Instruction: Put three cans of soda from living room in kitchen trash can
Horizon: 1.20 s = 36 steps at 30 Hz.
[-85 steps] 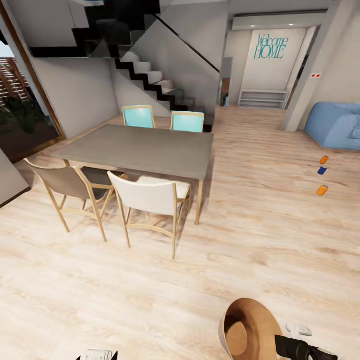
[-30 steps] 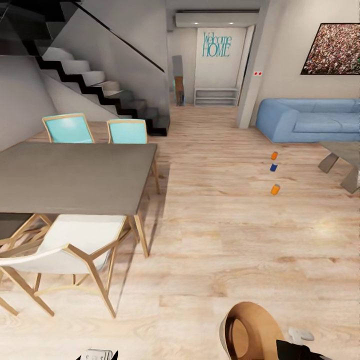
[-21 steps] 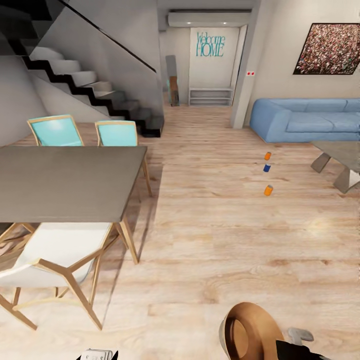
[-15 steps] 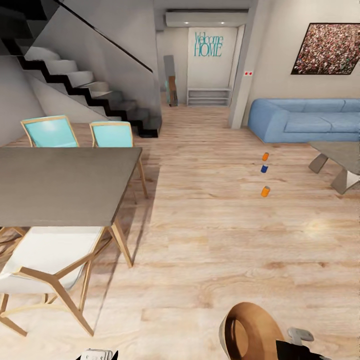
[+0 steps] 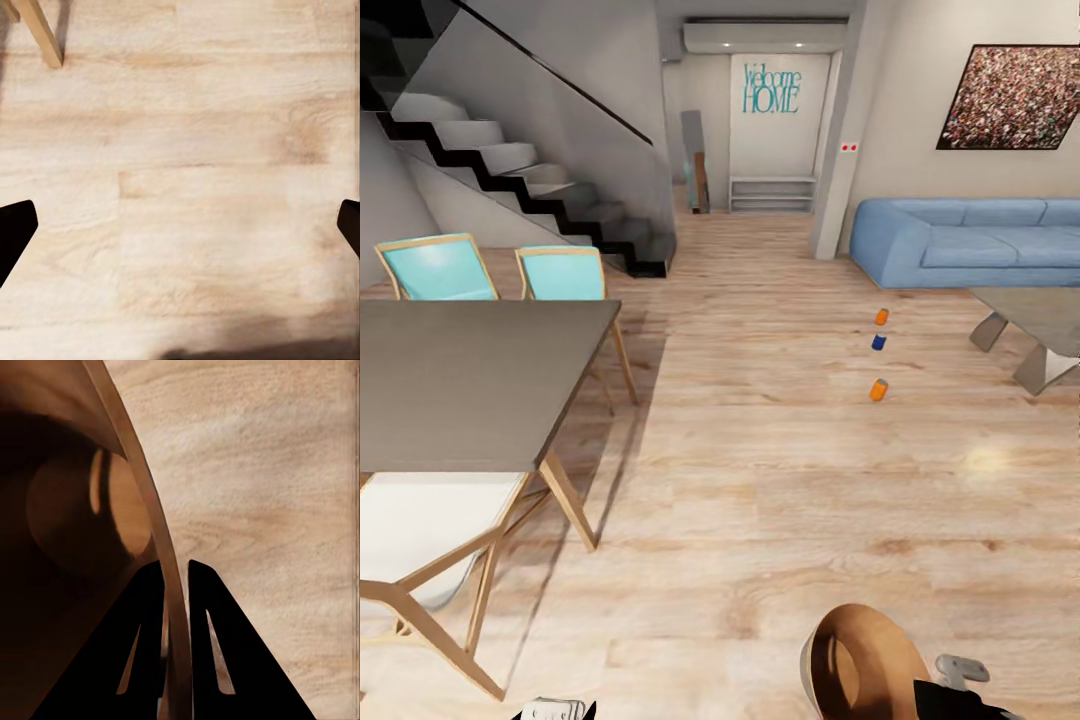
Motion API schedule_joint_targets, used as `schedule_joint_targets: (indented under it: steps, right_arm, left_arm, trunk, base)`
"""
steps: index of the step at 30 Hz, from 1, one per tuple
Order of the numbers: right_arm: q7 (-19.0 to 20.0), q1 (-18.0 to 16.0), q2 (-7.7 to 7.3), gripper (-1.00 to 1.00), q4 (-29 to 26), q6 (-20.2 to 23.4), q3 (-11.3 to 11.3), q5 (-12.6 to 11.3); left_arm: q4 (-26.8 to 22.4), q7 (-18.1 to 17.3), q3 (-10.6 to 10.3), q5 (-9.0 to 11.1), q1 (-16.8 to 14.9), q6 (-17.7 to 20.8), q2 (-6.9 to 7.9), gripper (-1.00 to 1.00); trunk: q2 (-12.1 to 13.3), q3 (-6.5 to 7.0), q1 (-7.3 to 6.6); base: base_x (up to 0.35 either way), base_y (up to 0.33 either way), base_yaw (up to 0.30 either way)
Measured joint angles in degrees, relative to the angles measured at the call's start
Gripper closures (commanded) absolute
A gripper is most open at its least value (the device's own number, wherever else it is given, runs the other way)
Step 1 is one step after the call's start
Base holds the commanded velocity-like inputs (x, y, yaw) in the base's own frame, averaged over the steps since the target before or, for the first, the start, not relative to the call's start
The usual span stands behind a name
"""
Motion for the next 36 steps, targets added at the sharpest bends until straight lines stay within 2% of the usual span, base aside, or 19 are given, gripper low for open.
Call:
schedule_joint_targets:
  steps: [9,16,19,36]
  right_arm:
    - [-0.09,0.00,-0.40,1.00,0.04,0.00,-0.05,0.30]
    - [-0.07,0.00,-2.20,1.00,-0.02,0.00,-0.05,0.56]
    - [-0.08,0.00,-3.40,1.00,0.04,0.00,0.03,0.60]
    - [0.00,0.00,-3.94,1.00,0.08,-0.08,0.05,0.21]
  left_arm:
    - [0.00,-0.02,0.00,0.01,0.02,0.02,0.00,-1.00]
    - [-0.08,-0.08,0.00,0.12,0.05,0.00,0.00,-1.00]
    - [-0.04,-0.02,0.00,0.04,0.03,0.00,0.00,-1.00]
    - [0.00,0.00,0.00,-0.07,0.00,0.06,0.00,-1.00]
  trunk:
    - [0.00,0.12,0.00]
    - [0.00,0.18,0.00]
    - [0.00,0.18,0.00]
    - [0.00,0.18,0.00]
  base:
    - [0.168,-0.285,-0.157]
    - [0.168,-0.285,-0.134]
    - [0.173,-0.285,-0.029]
    - [0.209,-0.266,-0.003]
